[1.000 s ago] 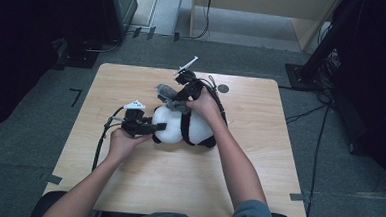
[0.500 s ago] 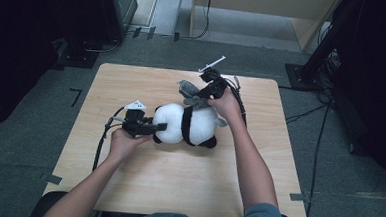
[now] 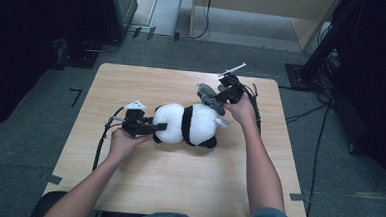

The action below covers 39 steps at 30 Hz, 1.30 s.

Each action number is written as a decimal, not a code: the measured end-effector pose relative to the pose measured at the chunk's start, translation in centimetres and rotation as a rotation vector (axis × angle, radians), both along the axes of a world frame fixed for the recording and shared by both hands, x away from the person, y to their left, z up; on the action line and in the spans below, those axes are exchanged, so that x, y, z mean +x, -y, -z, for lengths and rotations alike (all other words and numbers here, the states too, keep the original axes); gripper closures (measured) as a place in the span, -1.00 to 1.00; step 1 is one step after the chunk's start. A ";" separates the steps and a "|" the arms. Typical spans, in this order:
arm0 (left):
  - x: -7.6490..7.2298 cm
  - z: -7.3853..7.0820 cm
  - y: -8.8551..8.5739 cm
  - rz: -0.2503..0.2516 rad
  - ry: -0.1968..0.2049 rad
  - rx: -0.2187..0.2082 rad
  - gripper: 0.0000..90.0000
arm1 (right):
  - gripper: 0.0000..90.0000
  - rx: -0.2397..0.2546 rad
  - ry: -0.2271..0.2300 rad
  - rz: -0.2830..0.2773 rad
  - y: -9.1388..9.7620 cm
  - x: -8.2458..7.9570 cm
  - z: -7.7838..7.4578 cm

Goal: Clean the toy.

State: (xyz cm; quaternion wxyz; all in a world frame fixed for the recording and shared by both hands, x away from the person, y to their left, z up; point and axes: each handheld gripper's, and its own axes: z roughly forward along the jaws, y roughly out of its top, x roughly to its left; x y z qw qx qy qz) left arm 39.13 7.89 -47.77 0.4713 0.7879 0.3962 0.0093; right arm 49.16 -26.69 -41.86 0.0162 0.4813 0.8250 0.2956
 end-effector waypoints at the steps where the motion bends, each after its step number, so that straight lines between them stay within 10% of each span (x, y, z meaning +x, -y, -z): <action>1: 0.0 0.0 0.0 -0.001 -0.001 -0.002 0.02 | 0.75 0.000 -0.005 0.004 0.2 0.0 0.2; 10: 0.1 0.1 -0.1 -0.008 -0.002 -0.011 0.01 | 0.75 0.062 -0.024 0.060 1.9 -0.6 2.9; 14: 0.1 0.1 -0.1 -0.005 -0.004 -0.010 0.01 | 0.75 -0.024 -0.041 0.058 2.1 -1.0 3.4; 17: 0.1 0.2 -0.1 -0.001 0.005 -0.011 0.01 | 0.75 0.010 -0.040 0.068 2.5 -1.3 3.0; 29: -0.1 0.1 -0.1 -0.006 0.010 -0.018 0.00 | 0.75 0.041 0.132 0.069 2.6 -4.4 -3.5; 39: -0.4 0.0 0.0 -0.020 0.018 -0.028 0.01 | 0.75 0.013 0.228 -0.064 -2.7 -6.6 -8.3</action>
